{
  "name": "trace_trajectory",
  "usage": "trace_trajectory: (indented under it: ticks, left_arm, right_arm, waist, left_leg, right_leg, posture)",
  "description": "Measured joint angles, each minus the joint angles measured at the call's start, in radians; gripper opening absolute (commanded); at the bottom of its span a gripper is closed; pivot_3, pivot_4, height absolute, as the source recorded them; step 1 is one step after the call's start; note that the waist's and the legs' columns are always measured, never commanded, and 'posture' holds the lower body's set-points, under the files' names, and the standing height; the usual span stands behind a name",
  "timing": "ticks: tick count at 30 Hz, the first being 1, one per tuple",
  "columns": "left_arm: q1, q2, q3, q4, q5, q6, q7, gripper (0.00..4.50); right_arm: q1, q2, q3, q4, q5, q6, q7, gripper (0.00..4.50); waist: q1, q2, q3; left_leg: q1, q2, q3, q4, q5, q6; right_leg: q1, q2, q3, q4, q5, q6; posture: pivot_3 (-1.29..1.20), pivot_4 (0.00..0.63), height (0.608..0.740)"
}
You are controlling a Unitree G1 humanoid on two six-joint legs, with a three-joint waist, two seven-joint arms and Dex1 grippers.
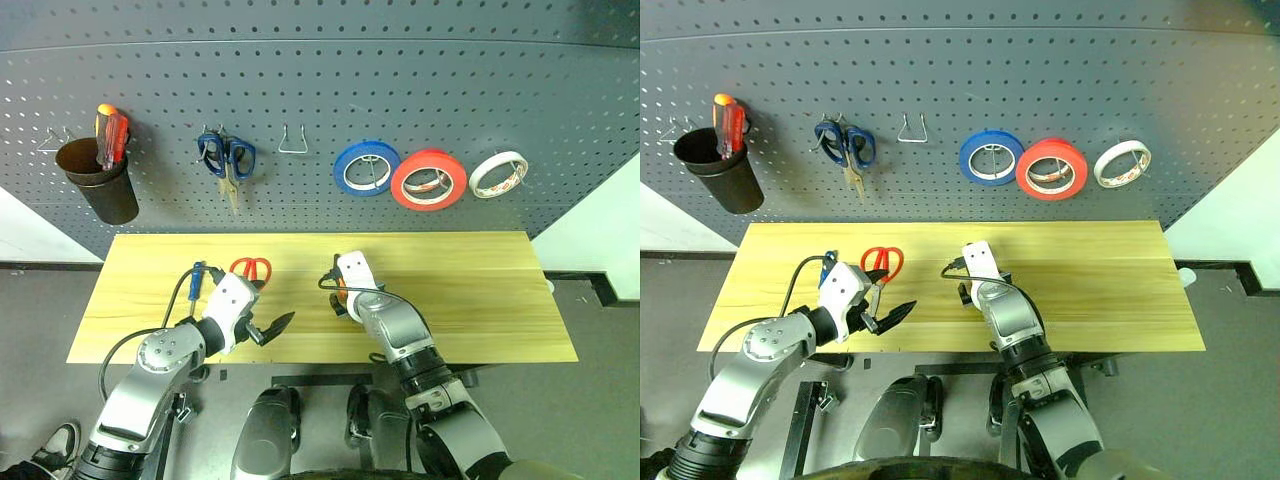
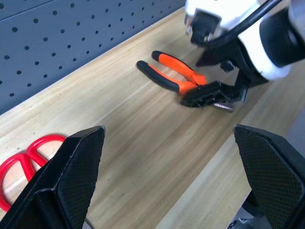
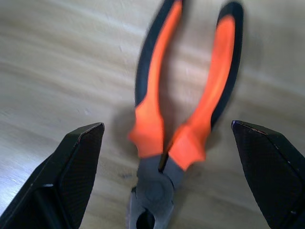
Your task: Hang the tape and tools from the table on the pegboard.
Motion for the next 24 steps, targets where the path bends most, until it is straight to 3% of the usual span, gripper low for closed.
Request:
trace_trajectory:
  ticks: [23,24]
  left_arm:
    - [0.020,0.000,0.008,-0.029,-0.001,0.020,0.018,4.50]
    - [0.021,0.000,0.010,-0.033,-0.001,0.021,0.018,4.50]
  right_arm:
    - [-0.069,0.014,-0.039,0.097,-0.006,-0.035,-0.012,4.48]
    - [-0.069,0.013,-0.036,0.098,-0.007,-0.036,-0.008,4.30]
  waist:
    - [0.000,0.001,0.003]
    - [0.000,0.001,0.003]
  left_leg:
    - [-0.001,0.000,0.000,-0.003,0.000,0.000]
    - [-0.001,0.000,0.000,-0.004,0.000,0.000]
  right_leg:
    - [-0.001,0.000,0.000,-0.004,0.000,0.000]
    - [-0.001,0.000,0.000,-0.004,0.000,0.000]
  posture:
    - [0.39,0.238,0.718]
    - [0.39,0.238,0.718]
